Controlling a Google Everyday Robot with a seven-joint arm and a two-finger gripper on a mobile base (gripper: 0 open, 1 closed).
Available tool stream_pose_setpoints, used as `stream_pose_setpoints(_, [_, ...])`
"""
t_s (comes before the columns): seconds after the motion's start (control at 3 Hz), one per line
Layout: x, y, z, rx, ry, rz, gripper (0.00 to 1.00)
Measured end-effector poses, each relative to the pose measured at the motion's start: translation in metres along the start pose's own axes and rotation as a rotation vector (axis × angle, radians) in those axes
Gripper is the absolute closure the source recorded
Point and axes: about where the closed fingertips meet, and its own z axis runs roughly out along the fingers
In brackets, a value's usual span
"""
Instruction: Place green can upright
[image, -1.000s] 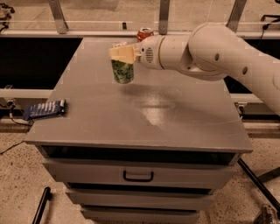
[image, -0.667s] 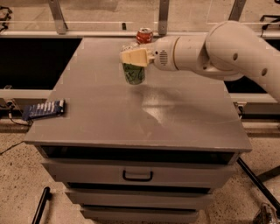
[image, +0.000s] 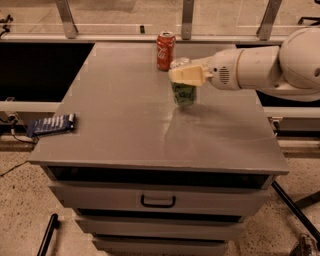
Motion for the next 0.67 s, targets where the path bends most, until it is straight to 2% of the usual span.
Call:
stream_pose_setpoints(0.33, [0.0043, -0.0018, -0.0055, 0.0, 0.011, 0.01, 1.0])
stream_pose_setpoints(0.67, [0.0042, -0.001, -0.0025, -0.021, -0.005, 0.041, 1.0])
